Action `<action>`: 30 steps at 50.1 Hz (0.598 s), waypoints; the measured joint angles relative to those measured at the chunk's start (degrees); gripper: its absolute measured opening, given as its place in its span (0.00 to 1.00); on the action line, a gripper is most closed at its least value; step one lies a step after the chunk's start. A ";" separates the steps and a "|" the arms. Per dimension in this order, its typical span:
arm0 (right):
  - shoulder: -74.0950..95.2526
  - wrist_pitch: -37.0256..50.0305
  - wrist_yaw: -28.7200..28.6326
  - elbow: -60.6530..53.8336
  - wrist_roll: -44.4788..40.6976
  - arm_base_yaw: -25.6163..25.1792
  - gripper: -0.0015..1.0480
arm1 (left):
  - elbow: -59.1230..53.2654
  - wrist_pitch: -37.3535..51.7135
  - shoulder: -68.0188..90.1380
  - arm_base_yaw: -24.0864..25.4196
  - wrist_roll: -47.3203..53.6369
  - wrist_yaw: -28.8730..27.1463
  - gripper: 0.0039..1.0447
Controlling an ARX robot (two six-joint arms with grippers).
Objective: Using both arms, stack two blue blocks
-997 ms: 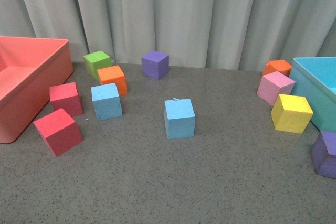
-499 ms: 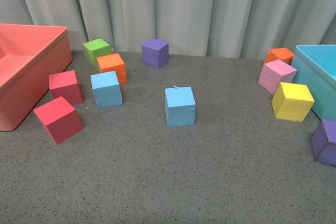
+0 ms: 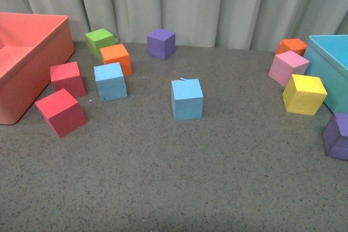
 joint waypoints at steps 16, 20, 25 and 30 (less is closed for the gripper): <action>0.00 -0.02 0.00 0.00 0.09 0.00 0.93 | 14.36 19.61 47.63 -7.34 -12.41 -5.68 0.94; 0.00 -0.02 0.00 0.00 0.04 0.00 0.90 | 20.50 19.91 58.34 -9.05 -13.70 -7.10 0.94; 0.00 -0.02 0.00 0.00 0.04 0.00 0.91 | 27.69 17.99 69.48 -10.80 -15.65 -7.56 0.94; 0.00 -0.02 0.00 0.00 0.04 0.00 0.91 | 36.89 13.75 80.89 -12.57 -17.90 -8.81 0.94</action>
